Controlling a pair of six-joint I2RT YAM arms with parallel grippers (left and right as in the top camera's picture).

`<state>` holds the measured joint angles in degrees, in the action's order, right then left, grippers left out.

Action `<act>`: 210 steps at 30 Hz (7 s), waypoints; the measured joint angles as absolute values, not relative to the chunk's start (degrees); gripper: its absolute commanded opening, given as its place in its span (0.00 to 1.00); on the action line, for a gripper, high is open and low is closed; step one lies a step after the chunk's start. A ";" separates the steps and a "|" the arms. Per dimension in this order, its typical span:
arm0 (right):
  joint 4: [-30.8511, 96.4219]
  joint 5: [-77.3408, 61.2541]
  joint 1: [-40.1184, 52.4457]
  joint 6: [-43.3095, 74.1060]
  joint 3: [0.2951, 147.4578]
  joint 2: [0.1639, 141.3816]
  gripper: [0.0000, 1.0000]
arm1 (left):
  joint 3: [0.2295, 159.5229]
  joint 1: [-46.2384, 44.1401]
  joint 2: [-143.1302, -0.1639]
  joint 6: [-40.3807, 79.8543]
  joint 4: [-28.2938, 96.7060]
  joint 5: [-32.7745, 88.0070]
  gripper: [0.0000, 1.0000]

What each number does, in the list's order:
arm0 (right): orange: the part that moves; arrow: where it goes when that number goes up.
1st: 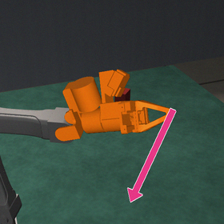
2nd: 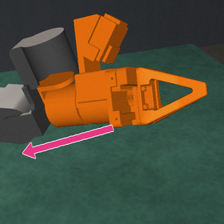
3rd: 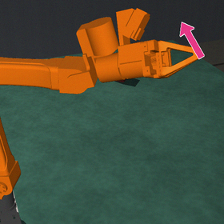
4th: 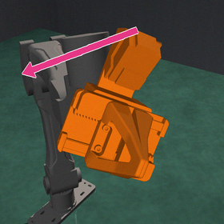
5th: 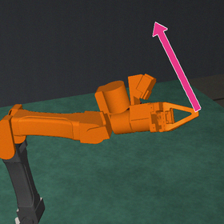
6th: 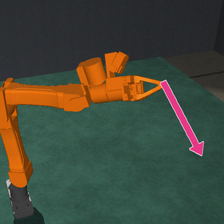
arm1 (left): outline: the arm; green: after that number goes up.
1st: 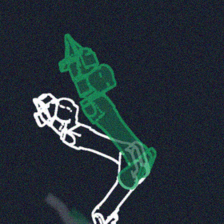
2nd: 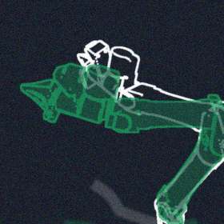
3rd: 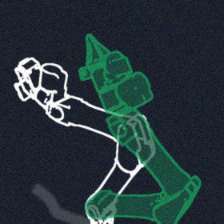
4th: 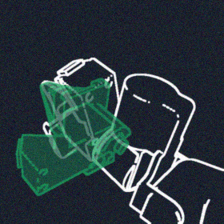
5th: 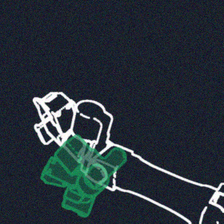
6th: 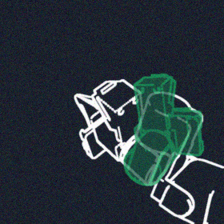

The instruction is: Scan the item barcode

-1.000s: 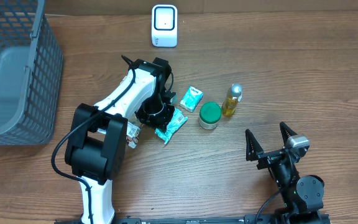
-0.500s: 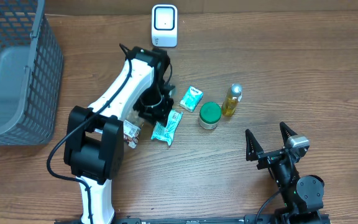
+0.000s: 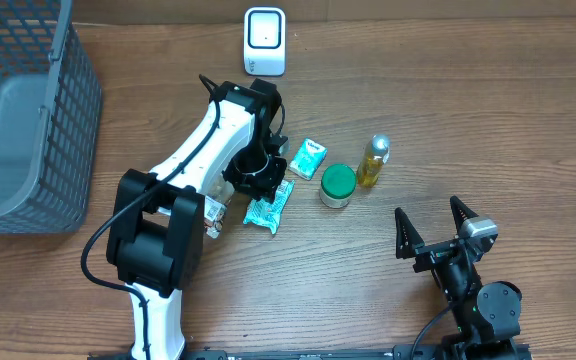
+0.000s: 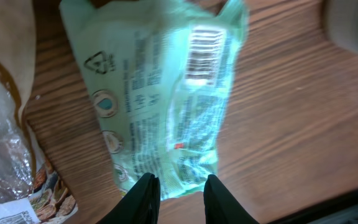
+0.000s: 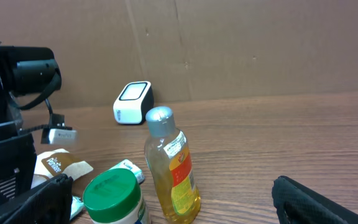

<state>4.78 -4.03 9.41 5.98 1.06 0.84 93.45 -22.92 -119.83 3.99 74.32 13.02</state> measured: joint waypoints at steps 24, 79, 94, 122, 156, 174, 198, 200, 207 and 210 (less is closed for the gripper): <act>4.75 -4.03 9.41 5.98 1.06 0.84 1.00 | 88.55 -25.65 -120.03 9.54 66.96 5.13 0.38; 4.73 -4.05 9.41 5.96 1.06 0.84 1.00 | 81.19 -25.91 -118.41 14.68 68.31 4.49 0.39; 4.75 -4.05 9.41 5.96 1.06 0.84 1.00 | 95.88 -26.24 -119.35 15.11 70.39 -1.74 0.30; 4.75 -4.05 9.41 5.98 1.06 0.84 1.00 | 88.12 -26.15 -119.37 15.88 57.63 9.47 0.13; 4.75 -4.05 9.41 5.98 1.06 0.84 1.00 | 86.41 -25.96 -119.39 14.74 53.80 6.76 0.05; 4.78 -4.05 9.41 5.98 1.06 0.84 1.00 | 88.99 -22.17 -110.41 8.75 62.19 16.53 0.63; 4.75 -4.08 9.41 5.98 1.06 0.84 1.00 | 77.91 -20.10 -109.67 -2.90 54.74 9.02 0.64; 4.75 -4.03 9.41 5.96 1.06 0.84 1.00 | 77.91 -20.10 -110.13 -2.96 53.67 9.28 0.64; 4.78 -4.05 9.41 5.96 1.06 0.84 1.00 | 77.91 -20.08 -114.96 -2.81 52.10 10.00 0.58; 4.75 -4.03 9.41 5.98 1.06 0.84 1.00 | 77.91 -20.10 -115.02 -2.00 52.95 10.70 0.56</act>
